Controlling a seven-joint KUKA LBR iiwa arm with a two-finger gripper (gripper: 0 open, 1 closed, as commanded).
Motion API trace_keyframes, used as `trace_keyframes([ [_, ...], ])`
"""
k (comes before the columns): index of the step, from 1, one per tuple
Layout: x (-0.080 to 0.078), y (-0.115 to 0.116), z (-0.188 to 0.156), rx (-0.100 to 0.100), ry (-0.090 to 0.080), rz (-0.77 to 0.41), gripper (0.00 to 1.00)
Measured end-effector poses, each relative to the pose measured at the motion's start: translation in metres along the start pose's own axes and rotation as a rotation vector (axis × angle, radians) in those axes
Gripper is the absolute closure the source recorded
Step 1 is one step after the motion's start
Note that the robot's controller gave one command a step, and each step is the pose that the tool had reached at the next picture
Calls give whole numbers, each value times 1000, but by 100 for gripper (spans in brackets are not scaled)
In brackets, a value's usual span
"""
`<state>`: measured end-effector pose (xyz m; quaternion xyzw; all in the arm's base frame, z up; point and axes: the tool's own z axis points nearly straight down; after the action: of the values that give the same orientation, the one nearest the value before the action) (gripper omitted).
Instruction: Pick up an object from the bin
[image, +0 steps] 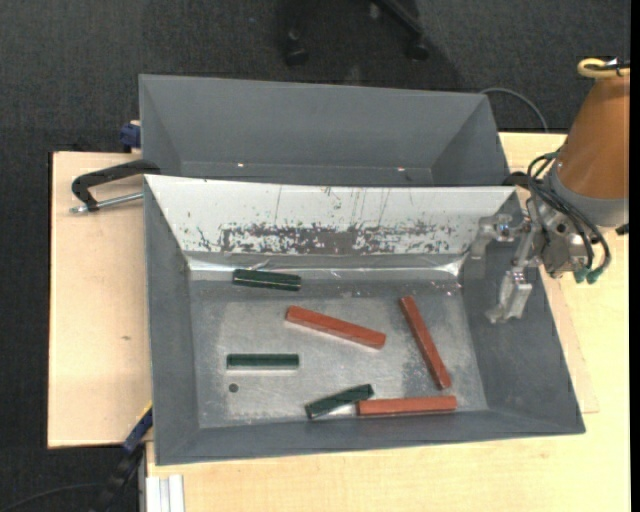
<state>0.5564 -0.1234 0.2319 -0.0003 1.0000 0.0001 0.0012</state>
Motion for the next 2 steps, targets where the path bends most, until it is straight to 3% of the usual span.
trace_keyframes([
  [1, 59, 82, 164, -3, 6, -147, 0],
  [2, 11, 183, 130, -5, -6, 90, 0],
])
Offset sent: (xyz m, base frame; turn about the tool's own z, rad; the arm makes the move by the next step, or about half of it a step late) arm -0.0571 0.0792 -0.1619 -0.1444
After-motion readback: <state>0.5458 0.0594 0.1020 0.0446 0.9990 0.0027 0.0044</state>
